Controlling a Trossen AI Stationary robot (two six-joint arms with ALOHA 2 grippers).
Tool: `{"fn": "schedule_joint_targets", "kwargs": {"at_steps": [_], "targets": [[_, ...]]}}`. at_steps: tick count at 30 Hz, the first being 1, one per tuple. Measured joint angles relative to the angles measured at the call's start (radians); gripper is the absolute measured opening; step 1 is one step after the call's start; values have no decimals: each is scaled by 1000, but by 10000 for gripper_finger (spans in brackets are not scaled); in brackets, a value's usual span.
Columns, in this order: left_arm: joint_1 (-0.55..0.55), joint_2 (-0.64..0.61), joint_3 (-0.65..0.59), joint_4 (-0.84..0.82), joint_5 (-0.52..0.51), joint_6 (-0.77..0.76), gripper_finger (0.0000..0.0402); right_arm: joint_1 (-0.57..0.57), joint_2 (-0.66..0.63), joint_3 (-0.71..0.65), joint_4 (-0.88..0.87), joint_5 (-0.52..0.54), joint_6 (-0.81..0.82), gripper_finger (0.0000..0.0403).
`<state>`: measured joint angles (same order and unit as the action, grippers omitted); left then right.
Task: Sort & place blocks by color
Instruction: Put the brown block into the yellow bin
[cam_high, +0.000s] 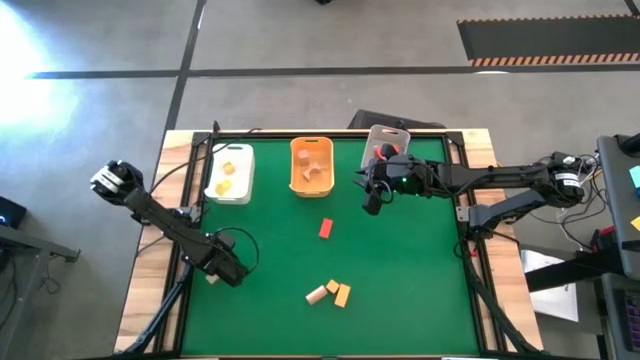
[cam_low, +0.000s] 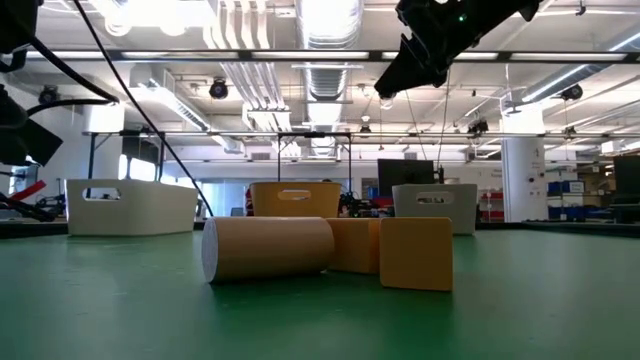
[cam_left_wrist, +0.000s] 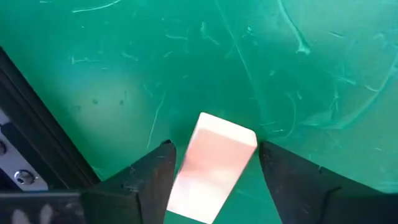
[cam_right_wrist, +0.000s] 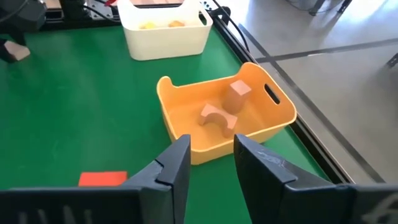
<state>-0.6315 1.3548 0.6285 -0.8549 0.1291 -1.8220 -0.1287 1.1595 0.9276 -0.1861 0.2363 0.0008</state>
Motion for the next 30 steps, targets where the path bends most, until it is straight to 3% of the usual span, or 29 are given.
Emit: {"fn": "schedule_joint_targets", "kwargs": {"at_steps": [10, 17, 24, 30], "targets": [[0, 0, 1, 13, -5, 26, 112, 0, 0, 0, -5, 0, 6, 111], [1, 0, 22, 5, -46, 55, 112, 0, 1, -1, -19, 0, 10, 103], [25, -16, 122, 15, -253, 210, 117, 0, 1, -12, -18, -8, 18, 104], [112, -40, 201, 22, -450, 489, 120, 0, 1, -26, -11, -8, 18, 99]]}}
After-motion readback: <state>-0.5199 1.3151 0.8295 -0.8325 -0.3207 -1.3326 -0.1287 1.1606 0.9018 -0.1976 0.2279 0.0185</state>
